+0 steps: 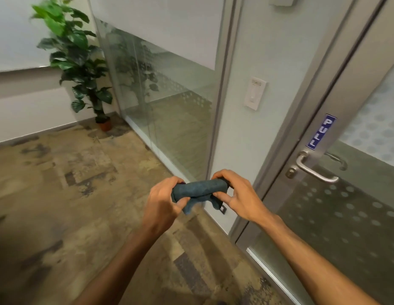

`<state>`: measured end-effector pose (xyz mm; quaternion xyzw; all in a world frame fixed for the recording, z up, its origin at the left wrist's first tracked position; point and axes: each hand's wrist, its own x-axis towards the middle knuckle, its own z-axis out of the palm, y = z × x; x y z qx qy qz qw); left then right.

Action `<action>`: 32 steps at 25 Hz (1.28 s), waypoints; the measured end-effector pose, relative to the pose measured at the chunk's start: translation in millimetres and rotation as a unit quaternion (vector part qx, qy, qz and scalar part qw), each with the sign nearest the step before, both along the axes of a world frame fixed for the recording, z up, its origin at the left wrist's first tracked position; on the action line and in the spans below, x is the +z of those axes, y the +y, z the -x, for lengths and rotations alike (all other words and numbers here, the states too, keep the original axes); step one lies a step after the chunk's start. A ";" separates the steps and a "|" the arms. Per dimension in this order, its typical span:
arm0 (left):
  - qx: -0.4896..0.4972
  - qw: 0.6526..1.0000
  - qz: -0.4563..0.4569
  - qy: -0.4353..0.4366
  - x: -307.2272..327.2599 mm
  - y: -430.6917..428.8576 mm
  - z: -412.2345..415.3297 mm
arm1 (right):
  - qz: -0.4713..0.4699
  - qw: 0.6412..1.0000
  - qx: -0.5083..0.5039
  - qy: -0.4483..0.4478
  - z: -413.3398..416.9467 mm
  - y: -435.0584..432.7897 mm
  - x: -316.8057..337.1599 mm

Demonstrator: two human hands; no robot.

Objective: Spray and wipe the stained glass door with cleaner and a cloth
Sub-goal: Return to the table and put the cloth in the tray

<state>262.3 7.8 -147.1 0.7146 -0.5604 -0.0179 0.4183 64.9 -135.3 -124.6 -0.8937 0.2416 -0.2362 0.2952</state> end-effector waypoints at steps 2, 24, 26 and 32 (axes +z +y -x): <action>0.070 0.995 -0.030 -0.064 -4.7 18.3 -17.8 | 0.091 0.994 0.066 0.003 -26.8 1.2 -3.8; 0.434 0.876 -0.066 -0.200 -66.1 134.2 -207.4 | 0.283 0.826 0.435 -0.221 -409.2 26.1 -82.1; 0.467 0.860 -0.086 -0.186 -69.4 151.4 -223.1 | 0.262 0.816 0.464 -0.222 -440.1 46.1 -93.3; 0.550 0.815 -0.132 -0.127 -78.7 230.0 -284.6 | 0.202 0.795 0.532 -0.211 -546.3 135.3 -118.8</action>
